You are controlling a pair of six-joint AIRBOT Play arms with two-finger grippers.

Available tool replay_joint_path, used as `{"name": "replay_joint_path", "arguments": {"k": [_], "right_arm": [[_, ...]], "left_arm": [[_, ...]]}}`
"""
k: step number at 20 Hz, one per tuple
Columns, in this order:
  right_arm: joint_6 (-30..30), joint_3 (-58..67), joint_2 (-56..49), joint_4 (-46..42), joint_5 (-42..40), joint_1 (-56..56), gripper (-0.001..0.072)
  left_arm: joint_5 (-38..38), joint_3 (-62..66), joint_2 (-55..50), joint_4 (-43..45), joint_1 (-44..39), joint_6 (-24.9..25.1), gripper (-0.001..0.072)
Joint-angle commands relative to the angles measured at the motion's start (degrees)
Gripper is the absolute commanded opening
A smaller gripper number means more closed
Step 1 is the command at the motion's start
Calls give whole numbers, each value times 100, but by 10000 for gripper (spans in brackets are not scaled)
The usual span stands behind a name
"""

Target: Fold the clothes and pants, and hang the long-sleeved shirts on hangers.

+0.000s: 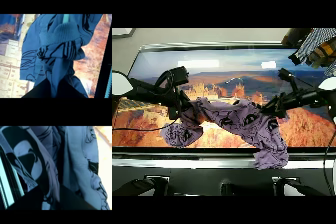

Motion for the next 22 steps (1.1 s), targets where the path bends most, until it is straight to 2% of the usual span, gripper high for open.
{"name": "replay_joint_path", "arguments": {"k": [1,4,5,6,7,8,11,13,15,17,19,21,22], "right_arm": [[-55,-2,-59,-68,179,223,53],[-52,-2,214,-264,273,208,36],[-35,0,431,-326,173,208,35],[98,0,662,-439,87,208,34],[328,0,925,-608,85,208,33],[492,0,1180,-817,127,208,32],[1110,0,2050,-1569,164,208,32],[1679,-2,2673,-2262,-85,208,33],[2570,-2,3305,-3023,-439,208,34],[3536,-2,3853,-3530,-636,208,34],[5112,-2,4221,-4293,-833,208,34],[6583,0,4385,-6078,-870,208,33],[7095,17,4413,-6935,-868,208,33]], "left_arm": [[-11,4,4,-9,-4,48,26],[-9,4,4,-9,-4,46,33],[9,4,4,-9,-4,39,103],[149,4,4,0,-2,-219,315],[396,4,4,22,11,-728,553],[710,4,9,103,22,-1281,690],[1279,4,4,382,144,-2247,692],[1670,4,22,404,356,-3237,692],[1869,7,33,387,595,-4400,692],[1880,7,52,387,737,-5167,691],[1882,7,76,385,743,-5268,690],[1882,7,85,365,708,-5268,685],[1882,4,85,341,680,-5268,682]]}}
